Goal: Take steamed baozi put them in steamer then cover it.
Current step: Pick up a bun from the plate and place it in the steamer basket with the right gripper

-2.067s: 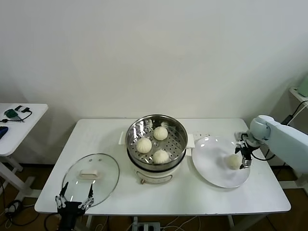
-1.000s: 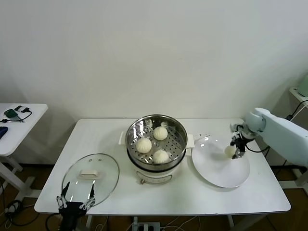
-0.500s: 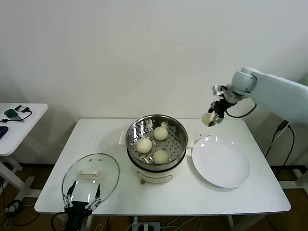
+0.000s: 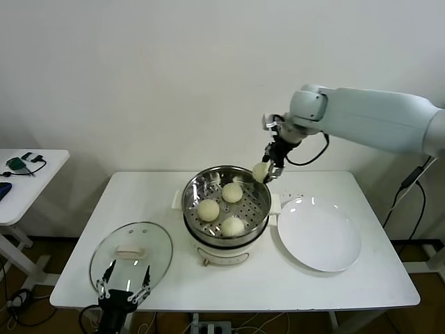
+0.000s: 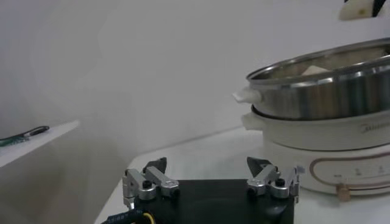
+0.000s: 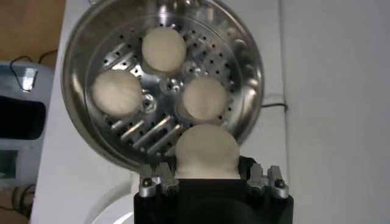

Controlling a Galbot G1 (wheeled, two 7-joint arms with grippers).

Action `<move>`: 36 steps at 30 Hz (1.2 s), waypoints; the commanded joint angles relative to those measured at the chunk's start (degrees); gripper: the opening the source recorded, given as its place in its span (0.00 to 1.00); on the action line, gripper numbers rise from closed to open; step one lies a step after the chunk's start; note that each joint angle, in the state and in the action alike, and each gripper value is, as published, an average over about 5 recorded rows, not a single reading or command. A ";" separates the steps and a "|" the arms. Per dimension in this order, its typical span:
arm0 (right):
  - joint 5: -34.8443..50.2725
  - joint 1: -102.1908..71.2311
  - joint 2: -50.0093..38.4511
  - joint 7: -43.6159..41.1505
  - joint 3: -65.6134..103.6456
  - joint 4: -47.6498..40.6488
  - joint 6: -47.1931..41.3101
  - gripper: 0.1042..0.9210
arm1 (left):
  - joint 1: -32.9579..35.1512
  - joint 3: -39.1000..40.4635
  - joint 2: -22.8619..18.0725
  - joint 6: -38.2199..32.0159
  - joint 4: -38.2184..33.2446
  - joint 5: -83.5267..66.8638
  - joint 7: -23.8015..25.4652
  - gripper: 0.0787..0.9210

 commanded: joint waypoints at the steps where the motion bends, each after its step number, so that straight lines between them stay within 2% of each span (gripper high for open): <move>1: 4.53 -1.64 8.12 3.20 -3.70 2.03 -2.56 0.67 | -0.10 0.30 0.31 0.07 0.18 -0.07 0.14 0.88; 13: -1.22 -6.64 8.57 3.82 -5.20 1.01 -2.45 0.67 | 0.23 -1.01 1.13 -0.25 0.45 -1.58 -0.05 0.88; 29: -2.97 -8.30 7.28 4.65 -3.80 -0.30 -2.57 0.69 | -0.12 -1.09 0.94 -0.09 0.64 -1.59 0.06 0.88; 32: -3.43 -8.54 6.61 5.06 -3.12 -0.14 -2.78 0.71 | -0.18 -1.04 0.92 -0.05 0.57 -1.55 0.07 0.88; 36: -3.70 -8.33 5.85 5.06 -2.04 0.06 -2.95 0.79 | -0.19 -1.05 0.92 -0.02 0.56 -1.52 0.06 0.88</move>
